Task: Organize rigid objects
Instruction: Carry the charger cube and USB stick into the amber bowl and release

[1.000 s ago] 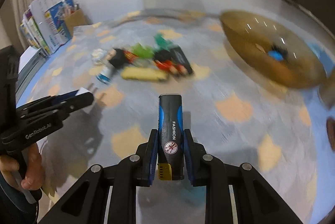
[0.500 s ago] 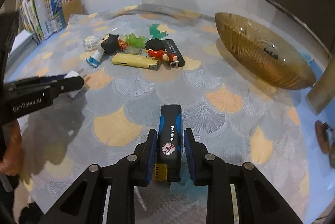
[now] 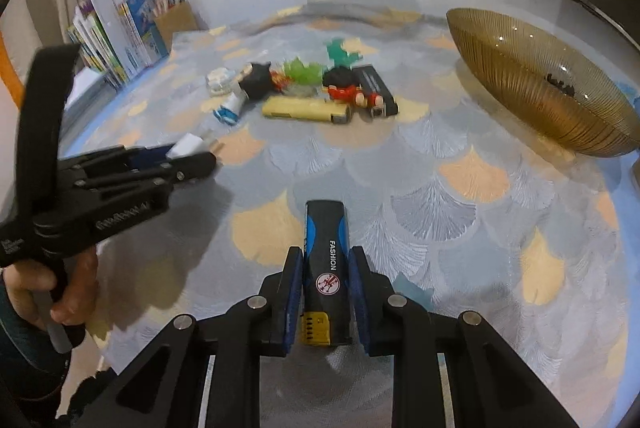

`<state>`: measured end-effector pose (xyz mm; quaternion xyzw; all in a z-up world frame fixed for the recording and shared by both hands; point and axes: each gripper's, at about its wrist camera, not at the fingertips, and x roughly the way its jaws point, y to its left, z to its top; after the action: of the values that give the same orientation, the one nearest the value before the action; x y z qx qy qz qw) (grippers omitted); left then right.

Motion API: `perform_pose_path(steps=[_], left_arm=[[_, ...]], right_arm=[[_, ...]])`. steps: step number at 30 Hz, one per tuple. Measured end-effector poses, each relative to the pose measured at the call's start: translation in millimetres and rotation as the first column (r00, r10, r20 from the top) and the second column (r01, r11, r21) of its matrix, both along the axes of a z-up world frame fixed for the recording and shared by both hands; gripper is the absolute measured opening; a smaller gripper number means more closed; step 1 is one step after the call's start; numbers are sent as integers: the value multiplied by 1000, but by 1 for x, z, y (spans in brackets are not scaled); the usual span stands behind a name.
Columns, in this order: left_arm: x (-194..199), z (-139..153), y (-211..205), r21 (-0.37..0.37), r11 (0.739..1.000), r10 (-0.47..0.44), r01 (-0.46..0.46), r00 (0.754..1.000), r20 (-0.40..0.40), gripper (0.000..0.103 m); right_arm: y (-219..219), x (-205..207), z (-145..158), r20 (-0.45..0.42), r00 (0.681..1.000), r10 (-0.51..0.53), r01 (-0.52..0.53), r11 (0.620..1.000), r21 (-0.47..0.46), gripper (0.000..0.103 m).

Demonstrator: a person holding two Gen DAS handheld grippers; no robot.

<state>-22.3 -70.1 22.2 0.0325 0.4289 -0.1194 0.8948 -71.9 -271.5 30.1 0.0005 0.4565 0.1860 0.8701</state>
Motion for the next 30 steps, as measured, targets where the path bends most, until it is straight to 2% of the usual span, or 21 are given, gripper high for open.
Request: perform_pose_path(steps=[3,7,10,12,16,18,19,22,25,30], left_arm=[[-2,3,-5,4,1000,-17,17,1000,17,24],[1,15,-16,-11,999,-37,37,999,24,24],[8,40,-31,-65,994,-88,91,995,47,24],[13,62,-47,-81,987,-129,136,988,90,24],[38,107,-96,-72,968,-226,241,958,175,24],[56,122,-128,-53,954,-279,295,939,200,24],[63,126,-139,-55,950,-291,308,934,206,24],[88,127,-168,-107,938,-307,329,935,179,24],[101,111,-191,-146,929,-322,339,938,128,24],[109,86,-219,-146,922,-352,359,933,68,24]], right_arm=[[-8,-1,8,-2,1000,11,-11,995,97,22],[-27,-3,29,44,999,-15,9,989,146,22],[-49,-6,50,92,994,-63,47,986,162,22],[-69,-5,67,125,986,-109,83,977,196,22],[-126,8,111,208,936,-283,236,946,224,22],[-149,17,125,241,894,-379,336,920,200,23],[-162,26,130,253,858,-446,417,894,165,23],[-192,46,133,230,810,-540,514,842,166,23],[-211,62,125,172,799,-576,549,816,182,22],[-220,84,105,124,790,-601,586,799,135,22]])
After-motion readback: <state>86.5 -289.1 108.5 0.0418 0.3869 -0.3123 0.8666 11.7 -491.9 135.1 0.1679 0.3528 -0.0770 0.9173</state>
